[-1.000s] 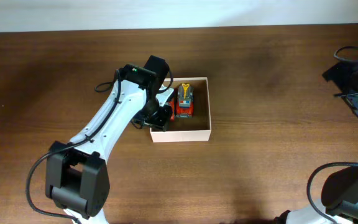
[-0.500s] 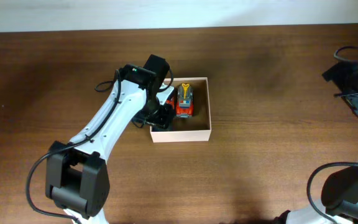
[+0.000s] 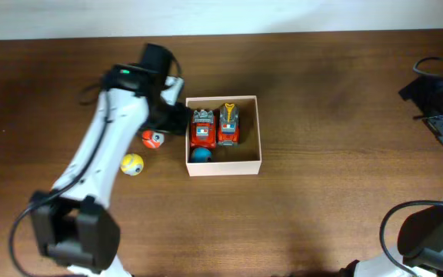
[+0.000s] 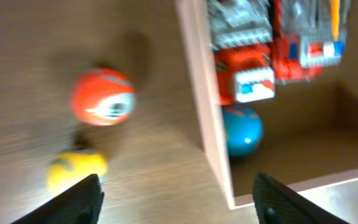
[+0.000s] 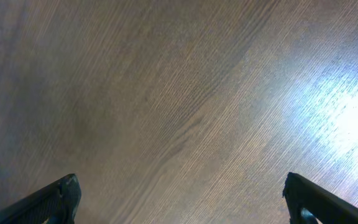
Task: Pack container
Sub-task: 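Carry the blue ball into the box and release it front-left, then move the left gripper back to the red ball and lower it, then close the left gripper on the red ball and lift it, then carry the red ball into the box and release it beside the blue ball, then move the left gripper over the yellow ball and lower it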
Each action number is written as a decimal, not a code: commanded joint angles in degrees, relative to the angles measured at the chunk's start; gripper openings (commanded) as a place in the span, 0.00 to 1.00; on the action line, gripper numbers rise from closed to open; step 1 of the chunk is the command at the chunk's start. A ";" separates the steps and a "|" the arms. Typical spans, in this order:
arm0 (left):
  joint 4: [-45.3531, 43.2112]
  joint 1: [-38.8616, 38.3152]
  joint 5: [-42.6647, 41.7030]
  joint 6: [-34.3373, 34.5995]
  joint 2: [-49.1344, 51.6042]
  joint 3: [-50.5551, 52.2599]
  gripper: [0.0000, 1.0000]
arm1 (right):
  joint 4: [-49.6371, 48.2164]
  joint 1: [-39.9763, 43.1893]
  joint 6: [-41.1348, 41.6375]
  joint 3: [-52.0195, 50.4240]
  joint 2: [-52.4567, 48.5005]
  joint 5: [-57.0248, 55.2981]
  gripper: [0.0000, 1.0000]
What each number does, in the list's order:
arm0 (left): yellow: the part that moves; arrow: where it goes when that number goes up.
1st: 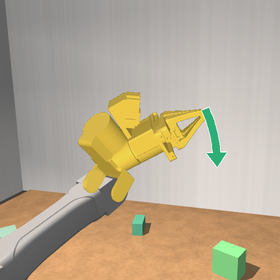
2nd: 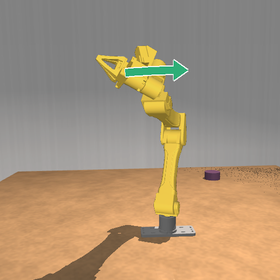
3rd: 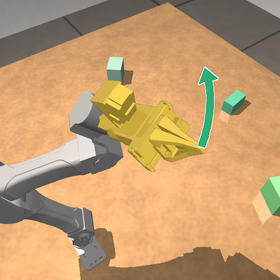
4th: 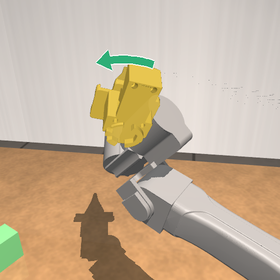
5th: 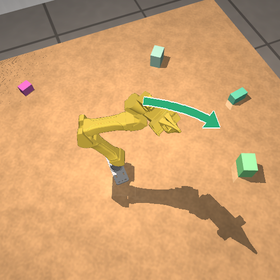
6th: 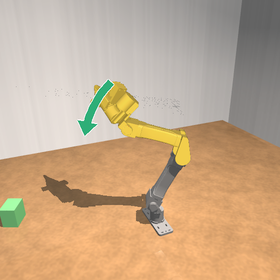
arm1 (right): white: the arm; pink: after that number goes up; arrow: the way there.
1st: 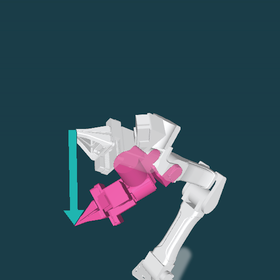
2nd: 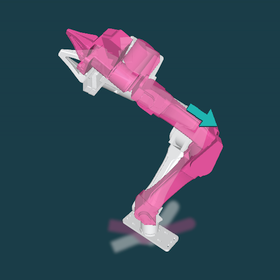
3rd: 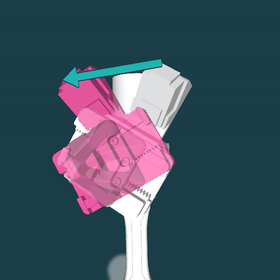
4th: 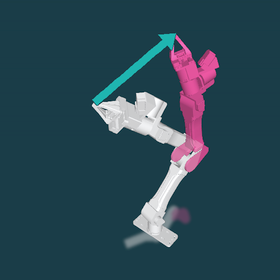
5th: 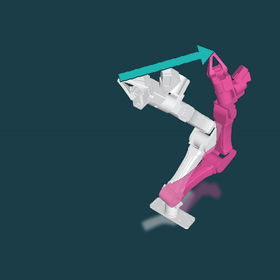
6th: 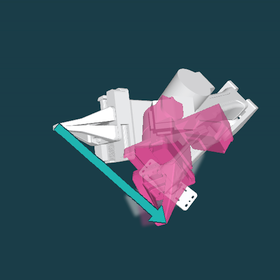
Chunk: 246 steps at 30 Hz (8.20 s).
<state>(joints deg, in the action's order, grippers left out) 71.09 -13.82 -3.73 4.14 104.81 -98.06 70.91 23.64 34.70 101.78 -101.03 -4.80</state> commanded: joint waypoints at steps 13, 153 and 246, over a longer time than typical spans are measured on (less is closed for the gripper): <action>-6.58 5.38 7.48 0.81 3.08 1.29 0.92 | 0.07 0.02 0.52 -0.26 0.00 0.09 0.99; 10.12 -17.90 -6.19 -13.00 18.03 -16.28 0.78 | 0.07 0.00 0.52 -0.26 0.00 0.09 0.99; -21.20 7.30 17.73 15.80 -0.31 32.22 0.44 | 0.07 0.00 0.52 -0.26 0.00 0.09 0.99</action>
<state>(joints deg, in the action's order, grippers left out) 50.46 -6.87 14.98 19.57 104.49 -66.19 70.91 23.64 34.72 101.78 -101.03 -4.80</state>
